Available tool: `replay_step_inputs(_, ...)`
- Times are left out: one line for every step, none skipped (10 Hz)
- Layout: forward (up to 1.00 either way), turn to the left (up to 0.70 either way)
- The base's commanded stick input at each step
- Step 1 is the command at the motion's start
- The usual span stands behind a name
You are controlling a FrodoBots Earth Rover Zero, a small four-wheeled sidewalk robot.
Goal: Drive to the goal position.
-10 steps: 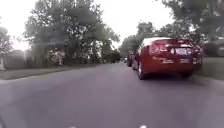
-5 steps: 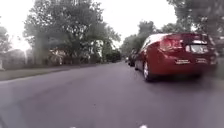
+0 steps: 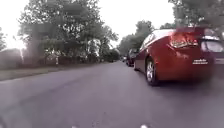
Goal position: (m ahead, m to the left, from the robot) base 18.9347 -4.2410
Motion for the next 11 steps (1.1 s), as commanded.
replay_step_inputs(1.00,0.00)
replay_step_inputs(1.00,0.00)
replay_step_inputs(1.00,0.00)
replay_step_inputs(1.00,0.00)
replay_step_inputs(1.00,-0.02)
replay_step_inputs(1.00,-0.19)
replay_step_inputs(1.00,-0.17)
replay_step_inputs(1.00,0.00)
replay_step_inputs(1.00,0.00)
replay_step_inputs(1.00,-0.04)
replay_step_inputs(1.00,-0.33)
